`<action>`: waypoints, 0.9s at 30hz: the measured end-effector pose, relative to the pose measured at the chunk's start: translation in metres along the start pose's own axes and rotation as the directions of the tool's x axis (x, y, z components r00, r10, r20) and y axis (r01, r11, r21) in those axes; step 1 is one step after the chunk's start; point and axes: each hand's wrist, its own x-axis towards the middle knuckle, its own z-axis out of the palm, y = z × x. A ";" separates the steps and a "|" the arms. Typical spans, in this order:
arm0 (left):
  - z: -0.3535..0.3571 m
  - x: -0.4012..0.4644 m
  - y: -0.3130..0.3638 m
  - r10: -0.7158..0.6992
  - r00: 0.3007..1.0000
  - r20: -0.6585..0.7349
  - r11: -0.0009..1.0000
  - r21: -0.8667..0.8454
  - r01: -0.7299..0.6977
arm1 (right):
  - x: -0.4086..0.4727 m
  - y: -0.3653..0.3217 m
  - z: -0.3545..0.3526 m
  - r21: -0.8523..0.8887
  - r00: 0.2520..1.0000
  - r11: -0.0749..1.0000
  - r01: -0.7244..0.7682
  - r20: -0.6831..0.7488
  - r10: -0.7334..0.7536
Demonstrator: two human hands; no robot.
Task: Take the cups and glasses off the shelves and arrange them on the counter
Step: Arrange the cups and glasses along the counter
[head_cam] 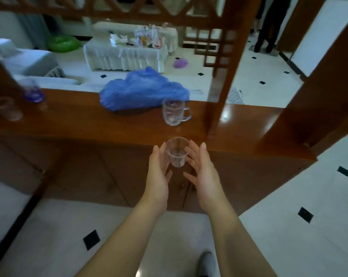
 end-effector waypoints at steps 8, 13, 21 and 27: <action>-0.172 -0.068 0.027 0.039 0.963 -0.266 0.996 -0.062 -0.057 | -0.058 0.028 0.167 -0.094 0.958 0.995 -0.030 0.280 0.056; -0.251 -0.102 0.041 0.065 0.918 -0.391 0.989 -0.094 -0.110 | -0.086 0.038 0.245 -0.154 0.903 0.988 -0.028 0.419 0.091; -0.314 -0.105 0.062 0.071 0.879 -0.472 0.980 -0.130 -0.149 | -0.078 0.049 0.312 -0.165 0.856 0.986 -0.016 0.508 0.099; -0.341 -0.056 0.076 0.067 0.890 -0.452 0.985 -0.112 -0.131 | -0.031 0.051 0.341 -0.149 0.867 0.989 -0.011 0.491 0.084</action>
